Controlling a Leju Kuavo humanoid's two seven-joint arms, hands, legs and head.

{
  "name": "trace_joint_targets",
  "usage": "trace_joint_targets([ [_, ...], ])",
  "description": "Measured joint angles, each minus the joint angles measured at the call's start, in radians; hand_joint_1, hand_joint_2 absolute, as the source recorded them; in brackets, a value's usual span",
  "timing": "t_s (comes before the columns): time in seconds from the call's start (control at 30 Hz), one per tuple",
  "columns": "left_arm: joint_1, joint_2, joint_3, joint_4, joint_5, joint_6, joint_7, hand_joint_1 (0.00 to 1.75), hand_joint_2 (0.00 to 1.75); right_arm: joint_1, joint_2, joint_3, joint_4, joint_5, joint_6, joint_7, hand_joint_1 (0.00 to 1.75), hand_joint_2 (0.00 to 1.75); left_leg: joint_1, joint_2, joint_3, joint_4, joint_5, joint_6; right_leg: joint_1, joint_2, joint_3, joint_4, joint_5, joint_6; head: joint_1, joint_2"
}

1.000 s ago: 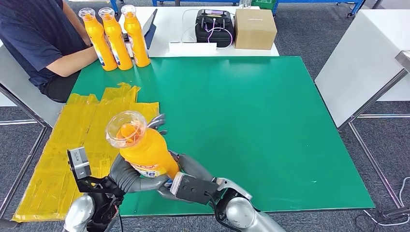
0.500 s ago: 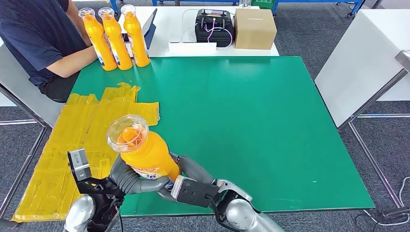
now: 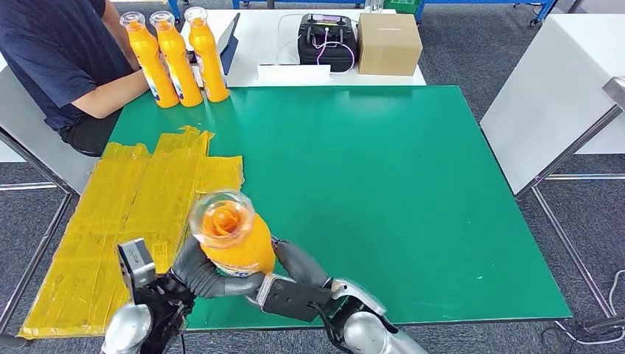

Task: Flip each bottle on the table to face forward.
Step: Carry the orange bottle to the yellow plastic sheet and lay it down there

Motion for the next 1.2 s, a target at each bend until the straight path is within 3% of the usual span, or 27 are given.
trace_joint_targets([
  [0.23, -0.022, 0.002, 0.145, 0.011, -0.707, 0.309, 0.001, 1.75, 1.75, 0.130, -0.096, -0.147, -0.210, 0.032, -0.037, 0.000, 0.00, 0.00, 0.000, 0.000, -0.001, 0.000, 0.000, 0.000, 0.000, 0.000, -0.001, 0.000, 0.000, 0.000, 0.000, 0.000],
  [0.4, -0.067, 0.060, 0.252, 0.170, -1.042, 0.348, 0.083, 1.75, 1.75, 0.194, -0.176, -0.266, -0.347, -0.017, -0.022, -0.036, 0.00, 0.00, 0.000, 0.001, 0.000, 0.000, 0.000, 0.000, 0.000, 0.000, -0.001, 0.000, 0.000, -0.001, 0.000, 0.000],
  [0.53, -0.091, 0.116, 0.290, 0.325, -1.175, 0.373, 0.111, 1.75, 1.75, 0.217, -0.228, -0.333, -0.404, -0.052, -0.003, -0.055, 0.00, 0.00, 0.000, 0.004, 0.000, 0.000, 0.000, 0.000, 0.000, 0.001, -0.002, 0.001, 0.002, -0.003, 0.000, 0.000],
  [0.73, -0.131, 0.179, 0.283, 0.480, -1.288, 0.347, 0.154, 1.75, 1.75, 0.215, -0.269, -0.374, -0.437, -0.088, 0.007, -0.064, 0.00, 0.00, 0.000, 0.005, -0.001, 0.000, 0.000, 0.000, 0.000, 0.002, -0.003, 0.001, 0.002, -0.003, 0.000, 0.000],
  [1.0, -0.163, 0.211, 0.274, 0.559, -1.302, 0.325, 0.160, 1.74, 1.75, 0.209, -0.287, -0.390, -0.448, -0.095, 0.009, -0.070, 0.00, 0.00, 0.000, 0.005, -0.001, 0.000, 0.000, 0.000, 0.000, 0.002, -0.002, 0.001, 0.002, -0.003, 0.000, 0.000],
  [1.13, -0.208, 0.239, 0.244, 0.600, -1.299, 0.263, 0.159, 0.00, 1.75, 0.181, -0.292, -0.389, -0.448, -0.112, 0.024, -0.067, 0.00, 0.00, 0.000, 0.004, 0.000, 0.000, 0.000, 0.000, 0.000, 0.001, 0.000, 0.001, 0.002, -0.003, 0.000, 0.000],
  [1.2, -0.224, 0.250, 0.230, 0.619, -1.284, 0.258, 0.154, 0.00, 1.75, 0.166, -0.292, -0.388, -0.447, -0.115, 0.025, -0.061, 0.00, 0.00, 0.000, 0.004, 0.001, 0.000, 0.000, 0.000, 0.000, 0.002, 0.000, 0.001, 0.002, -0.003, 0.000, 0.000],
])
